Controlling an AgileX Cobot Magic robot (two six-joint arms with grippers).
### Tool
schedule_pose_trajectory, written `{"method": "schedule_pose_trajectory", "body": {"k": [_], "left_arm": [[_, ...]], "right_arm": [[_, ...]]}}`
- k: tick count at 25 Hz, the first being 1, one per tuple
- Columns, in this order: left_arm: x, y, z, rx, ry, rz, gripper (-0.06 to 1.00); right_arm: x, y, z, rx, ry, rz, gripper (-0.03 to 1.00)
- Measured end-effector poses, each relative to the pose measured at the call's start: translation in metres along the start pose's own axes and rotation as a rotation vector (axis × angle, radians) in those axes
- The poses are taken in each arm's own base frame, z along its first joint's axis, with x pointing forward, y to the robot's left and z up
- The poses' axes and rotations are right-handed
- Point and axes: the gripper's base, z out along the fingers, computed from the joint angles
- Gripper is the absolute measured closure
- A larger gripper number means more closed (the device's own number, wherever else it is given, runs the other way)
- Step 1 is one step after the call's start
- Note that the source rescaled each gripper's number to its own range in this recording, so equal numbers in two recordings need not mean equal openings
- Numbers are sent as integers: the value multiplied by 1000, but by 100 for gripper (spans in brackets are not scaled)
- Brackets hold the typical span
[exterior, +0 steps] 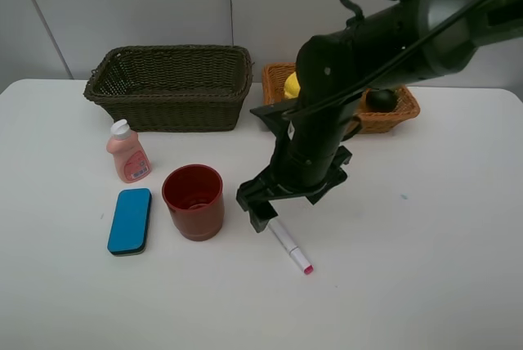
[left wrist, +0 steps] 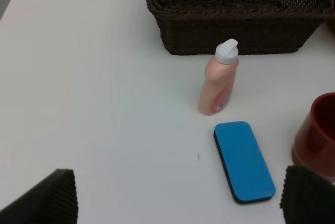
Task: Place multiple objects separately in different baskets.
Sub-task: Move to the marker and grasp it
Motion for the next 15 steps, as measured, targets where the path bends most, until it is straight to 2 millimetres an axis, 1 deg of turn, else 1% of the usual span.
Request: {"method": "schedule_pose_trajectory", "body": {"k": [5, 10, 15], "left_arm": [[0, 0, 0, 0, 0, 0, -6], [0, 0, 0, 0, 0, 0, -6], [0, 0, 0, 0, 0, 0, -6]], "right_arm": [[3, 8, 5, -2, -30, -31, 1], [3, 11, 7, -2, -34, -41, 2], [5, 10, 21, 7, 23, -41, 3]]}}
